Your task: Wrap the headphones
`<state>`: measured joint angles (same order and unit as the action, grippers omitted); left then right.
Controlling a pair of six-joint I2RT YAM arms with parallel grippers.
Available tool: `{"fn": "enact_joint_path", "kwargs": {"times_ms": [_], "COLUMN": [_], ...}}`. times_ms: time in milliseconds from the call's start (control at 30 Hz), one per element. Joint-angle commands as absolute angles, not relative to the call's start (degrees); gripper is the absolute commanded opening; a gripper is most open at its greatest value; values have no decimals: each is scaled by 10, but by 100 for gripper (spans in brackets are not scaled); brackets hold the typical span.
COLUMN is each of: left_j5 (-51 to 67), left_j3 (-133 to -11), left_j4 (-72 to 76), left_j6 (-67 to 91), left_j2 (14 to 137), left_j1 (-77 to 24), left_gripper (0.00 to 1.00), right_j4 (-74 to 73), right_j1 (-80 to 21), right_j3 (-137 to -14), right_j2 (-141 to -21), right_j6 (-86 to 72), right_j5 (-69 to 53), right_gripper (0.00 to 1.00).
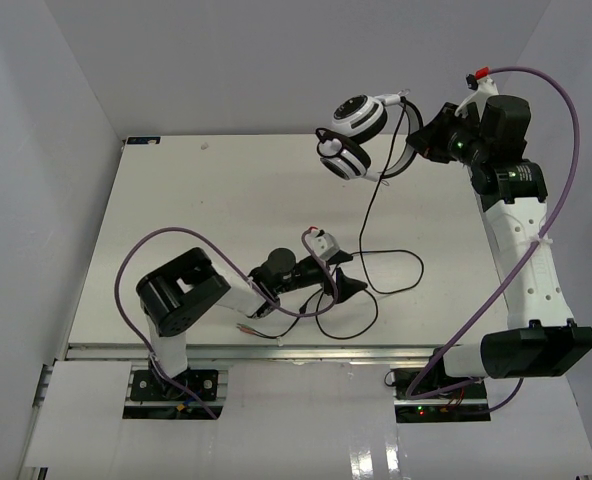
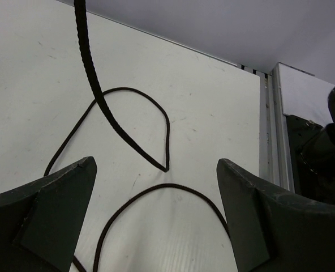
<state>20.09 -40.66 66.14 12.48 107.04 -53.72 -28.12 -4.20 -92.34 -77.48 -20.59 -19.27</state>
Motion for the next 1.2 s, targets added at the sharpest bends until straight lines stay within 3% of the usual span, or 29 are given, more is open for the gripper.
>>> {"fn": "enact_joint_path", "kwargs": {"times_ms": [0, 167, 300, 500, 533, 833, 1167], "left_j5": [173, 153, 126, 142, 142, 167, 196], "left_j3": [-452, -503, -527, -512, -503, -374, -325], "left_j4": [702, 685, 679, 692, 687, 586, 460], "left_j6": [139, 149, 160, 180, 176, 65, 14], "left_j2": [1112, 1158, 1185, 1187, 1179, 983, 888], "left_j1": [-553, -568, -571, -572, -572, -557, -479], "left_gripper": [96, 85, 70, 3, 0, 0, 0], "right_j4": [-217, -211, -210, -212, -212, -228, -229], "right_j1": [-35, -31, -27, -19, -19, -11, 55], "right_j3": [-928, -920, -916, -919, -921, -927, -921], "right_j2": [-743, -741, -738, -732, -731, -731, -731], "right_j6": [-244, -253, -256, -251, -244, -118, -45], "right_j5": [-221, -232, -239, -237, -233, -204, -382], "right_gripper": [8, 8, 8, 8, 8, 8, 8]}}
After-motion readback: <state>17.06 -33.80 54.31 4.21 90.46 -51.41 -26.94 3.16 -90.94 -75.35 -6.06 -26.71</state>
